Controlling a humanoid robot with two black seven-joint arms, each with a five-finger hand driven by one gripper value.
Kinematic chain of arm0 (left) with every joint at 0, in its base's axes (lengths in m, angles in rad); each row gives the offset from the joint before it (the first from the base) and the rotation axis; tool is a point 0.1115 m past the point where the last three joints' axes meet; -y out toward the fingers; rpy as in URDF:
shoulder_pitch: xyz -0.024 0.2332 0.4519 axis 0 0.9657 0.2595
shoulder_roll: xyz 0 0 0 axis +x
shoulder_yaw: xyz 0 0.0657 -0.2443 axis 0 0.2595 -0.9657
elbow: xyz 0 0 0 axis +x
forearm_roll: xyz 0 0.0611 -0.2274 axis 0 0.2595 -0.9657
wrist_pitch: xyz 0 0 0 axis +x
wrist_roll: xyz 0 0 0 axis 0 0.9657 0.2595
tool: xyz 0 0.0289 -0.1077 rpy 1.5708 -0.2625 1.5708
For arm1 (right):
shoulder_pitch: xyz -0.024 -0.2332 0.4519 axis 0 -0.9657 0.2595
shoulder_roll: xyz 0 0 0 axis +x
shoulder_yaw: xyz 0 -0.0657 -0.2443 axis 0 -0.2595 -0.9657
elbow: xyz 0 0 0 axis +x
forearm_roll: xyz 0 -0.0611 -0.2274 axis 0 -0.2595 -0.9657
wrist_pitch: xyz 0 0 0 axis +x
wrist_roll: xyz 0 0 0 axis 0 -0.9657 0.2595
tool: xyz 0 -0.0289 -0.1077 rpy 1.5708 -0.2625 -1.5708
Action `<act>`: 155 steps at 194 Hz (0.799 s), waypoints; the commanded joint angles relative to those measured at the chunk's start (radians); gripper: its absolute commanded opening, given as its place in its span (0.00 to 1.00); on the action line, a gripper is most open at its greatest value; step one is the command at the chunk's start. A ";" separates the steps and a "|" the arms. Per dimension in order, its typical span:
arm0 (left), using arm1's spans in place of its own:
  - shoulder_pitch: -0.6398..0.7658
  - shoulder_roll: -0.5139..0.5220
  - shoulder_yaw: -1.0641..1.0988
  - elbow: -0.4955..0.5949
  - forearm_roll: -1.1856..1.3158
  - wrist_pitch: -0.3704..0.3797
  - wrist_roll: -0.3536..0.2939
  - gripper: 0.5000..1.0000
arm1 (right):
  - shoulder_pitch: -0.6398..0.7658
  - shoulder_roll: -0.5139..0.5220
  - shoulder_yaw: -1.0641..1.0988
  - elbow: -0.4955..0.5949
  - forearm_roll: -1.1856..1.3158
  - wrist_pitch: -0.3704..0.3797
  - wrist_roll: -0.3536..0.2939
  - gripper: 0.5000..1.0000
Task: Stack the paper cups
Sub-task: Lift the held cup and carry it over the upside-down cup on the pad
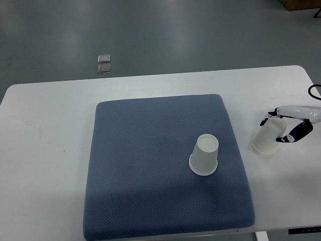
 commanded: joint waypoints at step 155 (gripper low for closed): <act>0.000 0.000 0.000 0.000 0.000 0.000 0.000 1.00 | 0.424 -0.189 0.052 0.446 0.014 0.281 0.057 0.39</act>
